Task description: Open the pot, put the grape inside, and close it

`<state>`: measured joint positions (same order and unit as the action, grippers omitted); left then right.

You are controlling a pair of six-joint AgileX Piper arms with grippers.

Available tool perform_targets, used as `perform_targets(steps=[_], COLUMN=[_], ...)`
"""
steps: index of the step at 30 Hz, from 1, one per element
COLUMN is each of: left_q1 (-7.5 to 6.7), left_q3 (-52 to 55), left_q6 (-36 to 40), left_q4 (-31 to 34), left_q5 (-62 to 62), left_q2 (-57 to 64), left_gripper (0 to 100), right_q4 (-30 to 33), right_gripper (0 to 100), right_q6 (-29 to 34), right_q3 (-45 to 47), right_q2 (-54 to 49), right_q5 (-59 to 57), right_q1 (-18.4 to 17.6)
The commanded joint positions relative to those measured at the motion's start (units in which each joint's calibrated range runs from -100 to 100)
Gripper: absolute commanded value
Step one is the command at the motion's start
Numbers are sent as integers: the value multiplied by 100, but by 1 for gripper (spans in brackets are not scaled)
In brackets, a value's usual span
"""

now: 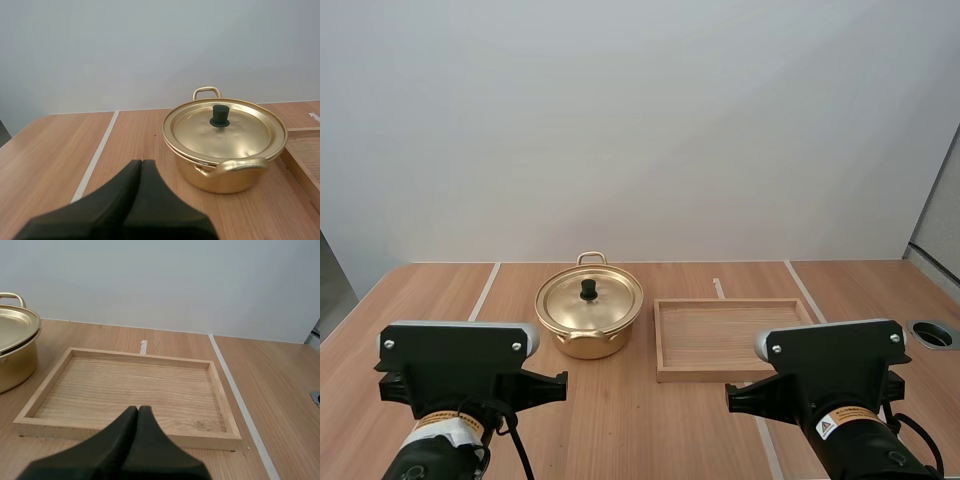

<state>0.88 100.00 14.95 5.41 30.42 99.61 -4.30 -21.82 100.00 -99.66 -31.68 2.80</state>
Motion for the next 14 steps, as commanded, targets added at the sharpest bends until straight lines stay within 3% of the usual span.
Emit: perform_targets(steps=[1, 14], left_q1=[7, 7], left_q3=[0, 0], left_q6=[7, 7], left_q4=[-88, -88], left_q5=[-100, -100], left_q2=[39, 39], left_gripper=[0, 0], right_q4=[30, 30], right_gripper=[0, 0], right_q6=[77, 75], right_q3=[0, 0], right_q2=[-34, -34], right_q5=[-20, 42], right_q1=[-9, -9])
